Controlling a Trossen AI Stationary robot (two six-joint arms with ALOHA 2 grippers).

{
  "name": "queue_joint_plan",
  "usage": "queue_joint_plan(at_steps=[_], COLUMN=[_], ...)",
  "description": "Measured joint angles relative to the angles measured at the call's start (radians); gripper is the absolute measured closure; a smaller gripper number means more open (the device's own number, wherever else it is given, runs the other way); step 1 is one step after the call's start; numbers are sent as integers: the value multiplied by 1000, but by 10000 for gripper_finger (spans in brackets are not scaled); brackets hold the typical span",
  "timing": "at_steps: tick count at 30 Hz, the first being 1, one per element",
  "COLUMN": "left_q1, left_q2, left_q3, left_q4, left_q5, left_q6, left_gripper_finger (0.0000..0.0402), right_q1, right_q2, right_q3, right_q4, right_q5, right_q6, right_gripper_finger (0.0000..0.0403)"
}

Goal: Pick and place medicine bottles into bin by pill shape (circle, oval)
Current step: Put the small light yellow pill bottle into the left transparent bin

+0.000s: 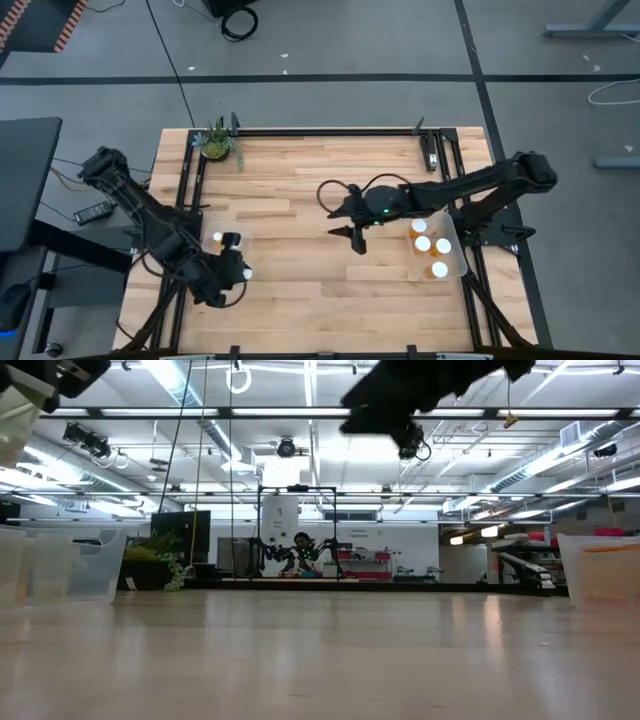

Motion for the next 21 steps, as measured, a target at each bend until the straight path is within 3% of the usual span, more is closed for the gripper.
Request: queue_joint_plan(at_steps=[10, 21], left_q1=[-93, -135], left_q2=[-60, -198], left_q3=[-120, -352], left_q4=[-2, 221], left_q5=[-58, -101], left_q6=[-62, -106], left_gripper_finger=[272, 269], right_q1=[138, 218], right_q2=[-95, -86], right_q3=[0, 0], right_q4=[-15, -16], right_q5=[208, 339], right_q6=[53, 114], right_gripper_finger=[189, 189])
